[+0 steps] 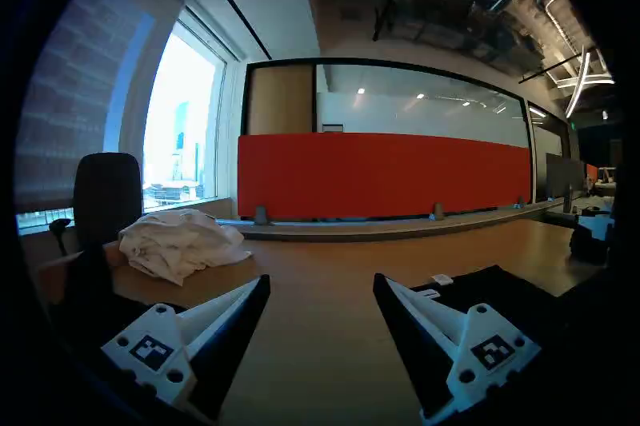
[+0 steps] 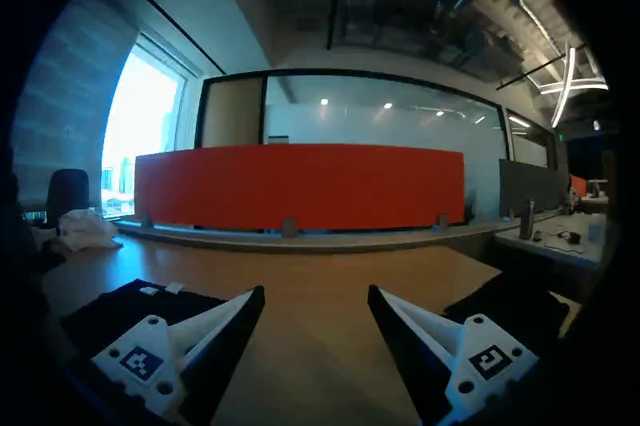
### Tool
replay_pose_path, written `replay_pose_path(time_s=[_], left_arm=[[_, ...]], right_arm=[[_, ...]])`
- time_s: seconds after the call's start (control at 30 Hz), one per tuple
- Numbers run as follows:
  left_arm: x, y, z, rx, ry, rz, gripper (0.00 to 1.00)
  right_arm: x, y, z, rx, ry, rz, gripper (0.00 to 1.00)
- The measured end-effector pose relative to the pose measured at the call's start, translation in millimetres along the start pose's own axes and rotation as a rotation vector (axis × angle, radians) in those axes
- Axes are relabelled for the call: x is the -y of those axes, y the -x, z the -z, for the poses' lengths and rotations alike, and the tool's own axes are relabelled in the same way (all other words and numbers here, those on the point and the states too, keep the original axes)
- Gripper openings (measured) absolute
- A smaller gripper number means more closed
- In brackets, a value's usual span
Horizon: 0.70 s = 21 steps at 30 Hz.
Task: Fold towel
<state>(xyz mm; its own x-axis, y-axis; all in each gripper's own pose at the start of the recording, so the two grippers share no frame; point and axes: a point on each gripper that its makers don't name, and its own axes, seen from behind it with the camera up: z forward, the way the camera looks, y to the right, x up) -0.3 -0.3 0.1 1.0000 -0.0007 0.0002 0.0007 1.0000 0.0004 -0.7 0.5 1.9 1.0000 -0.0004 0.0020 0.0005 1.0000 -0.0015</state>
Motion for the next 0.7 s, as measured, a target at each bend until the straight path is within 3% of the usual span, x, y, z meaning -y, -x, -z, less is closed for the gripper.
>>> replay_pose_path(time_s=[0.3,0.7], left_arm=[[7.1,-14.6,-2.9,-0.010,-0.012,0.027,0.96],[3.4,-76.8,-3.9,-0.006,0.001,0.025,0.96]], right_arm=[[-3.6,-25.0,-1.6,-0.013,0.008,0.010,1.00],[-4.3,-81.1,2.6,0.006,0.010,0.017,1.00]])
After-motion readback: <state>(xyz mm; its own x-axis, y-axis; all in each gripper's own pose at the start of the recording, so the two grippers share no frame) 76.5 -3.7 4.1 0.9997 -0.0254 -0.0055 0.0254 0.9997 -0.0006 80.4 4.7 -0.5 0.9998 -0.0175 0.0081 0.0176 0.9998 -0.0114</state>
